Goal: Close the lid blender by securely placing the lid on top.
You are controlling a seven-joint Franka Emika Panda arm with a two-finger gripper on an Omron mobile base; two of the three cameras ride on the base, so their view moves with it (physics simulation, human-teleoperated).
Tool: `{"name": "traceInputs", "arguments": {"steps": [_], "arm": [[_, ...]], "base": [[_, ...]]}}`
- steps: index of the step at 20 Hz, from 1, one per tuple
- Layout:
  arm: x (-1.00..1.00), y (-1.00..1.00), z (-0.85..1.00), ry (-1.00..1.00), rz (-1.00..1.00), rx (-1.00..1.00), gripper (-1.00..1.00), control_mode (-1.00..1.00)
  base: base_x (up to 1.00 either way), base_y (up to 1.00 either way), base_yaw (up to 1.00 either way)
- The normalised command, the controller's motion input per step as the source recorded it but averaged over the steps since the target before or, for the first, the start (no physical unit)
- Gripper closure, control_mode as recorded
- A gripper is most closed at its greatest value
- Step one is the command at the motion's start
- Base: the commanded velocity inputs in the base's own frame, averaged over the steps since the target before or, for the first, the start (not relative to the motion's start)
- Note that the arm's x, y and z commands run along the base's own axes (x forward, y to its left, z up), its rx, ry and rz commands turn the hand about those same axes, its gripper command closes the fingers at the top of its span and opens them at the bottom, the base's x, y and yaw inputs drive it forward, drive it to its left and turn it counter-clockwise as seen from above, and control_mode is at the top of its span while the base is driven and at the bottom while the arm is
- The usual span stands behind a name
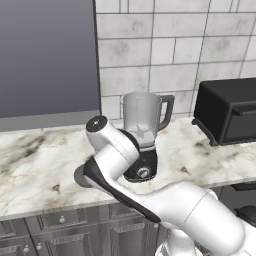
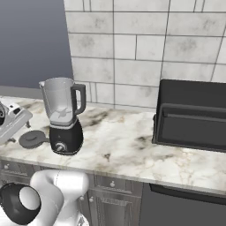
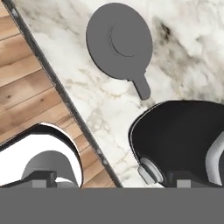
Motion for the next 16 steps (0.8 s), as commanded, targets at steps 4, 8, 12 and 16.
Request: {"name": "traceInputs", "arguments": {"steps": [4,8,12,16], "arm": [[0.16,0.00,-0.17,0.21,0.01,-0.12,-1.00,-1.00],[0.22,0.00,-0.12,0.15,0.02,-0.14,-1.00,-1.00],[0.26,0.00,-0.06,0.08,0.00,-0.16,-1.00,-1.00],[0.20,0.00,-0.13,0.06,0.00,-0.18,-1.00,-1.00]], "base": [[0.00,0.00,0.00],[0.00,0.00,0.00],[0.00,0.00,0.00],[0.00,0.00,0.00]]}}
